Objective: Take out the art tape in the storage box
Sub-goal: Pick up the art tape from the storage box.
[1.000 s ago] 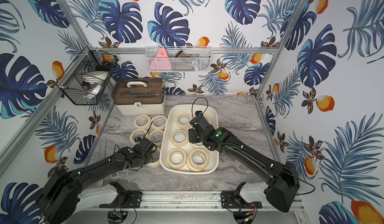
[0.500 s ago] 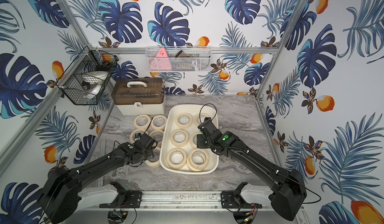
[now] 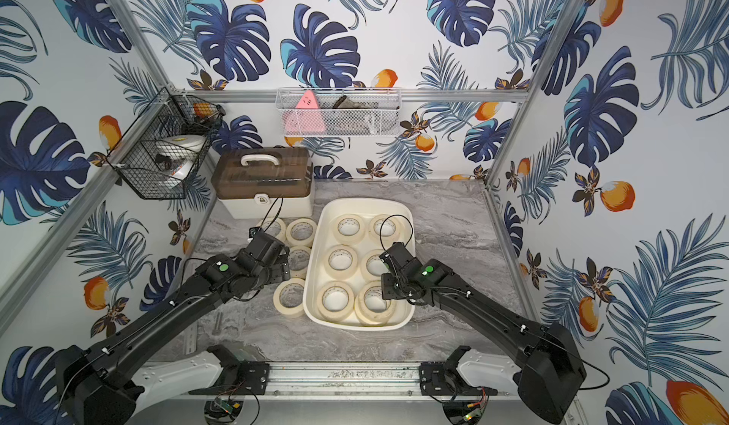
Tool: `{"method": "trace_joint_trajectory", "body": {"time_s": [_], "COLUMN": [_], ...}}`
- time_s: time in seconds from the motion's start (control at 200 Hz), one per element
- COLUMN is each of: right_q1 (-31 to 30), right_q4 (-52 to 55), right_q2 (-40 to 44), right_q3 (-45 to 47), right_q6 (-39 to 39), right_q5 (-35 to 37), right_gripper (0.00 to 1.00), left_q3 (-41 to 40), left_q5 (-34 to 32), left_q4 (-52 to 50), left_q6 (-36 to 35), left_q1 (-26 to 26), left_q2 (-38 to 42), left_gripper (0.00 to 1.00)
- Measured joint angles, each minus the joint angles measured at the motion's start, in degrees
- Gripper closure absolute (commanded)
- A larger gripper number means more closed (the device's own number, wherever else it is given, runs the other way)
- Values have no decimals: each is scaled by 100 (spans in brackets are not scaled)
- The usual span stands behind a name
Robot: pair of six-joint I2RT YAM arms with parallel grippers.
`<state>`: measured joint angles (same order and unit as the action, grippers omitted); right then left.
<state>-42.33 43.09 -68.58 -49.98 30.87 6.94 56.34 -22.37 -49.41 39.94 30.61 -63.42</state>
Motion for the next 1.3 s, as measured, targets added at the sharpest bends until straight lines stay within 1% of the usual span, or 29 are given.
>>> {"method": "trace_joint_trajectory", "body": {"time_s": [0.085, 0.235, 0.39, 0.505, 0.575, 0.756, 0.986, 1.096, 1.301], "right_q1": [0, 4, 4, 4, 4, -33, -385, -682, -1106], "right_q4": [-28, -157, -330, -398, -428, -356, -229, -280, -407], "right_q2": [-57, -210, -367, -446, -476, -540, -796, -1152, -2218], "right_q3": [96, 271, 393, 424, 417, 127, -732, -1141, -2249], "right_q6": [17, 66, 107, 107, 85, 101, 79, 103, 127], "right_q5": [-24, -55, -120, -144, -142, -17, 160, 166, 155], "right_gripper": [43, 49, 60, 73, 77, 81, 82, 83, 84], "left_q3": [203, 376, 619, 723, 769, 787, 933, 966, 798], "left_q5": [162, 529, 767, 857, 896, 1023, 1104, 1187, 1381], "left_q4": [4, 44, 48, 48, 44, 15, -173, -271, -461], "left_q6": [-234, -518, -691, -748, -831, -887, -1056, -1150, -1285], "left_q1": [-2, -2, -2, -2, -4, -4, -4, -4, -4], "left_q2": [-33, -101, -203, -195, -184, -181, -186, -153, 136], "left_gripper": [9, 9, 9, 8, 8, 7, 7, 8, 13]}}
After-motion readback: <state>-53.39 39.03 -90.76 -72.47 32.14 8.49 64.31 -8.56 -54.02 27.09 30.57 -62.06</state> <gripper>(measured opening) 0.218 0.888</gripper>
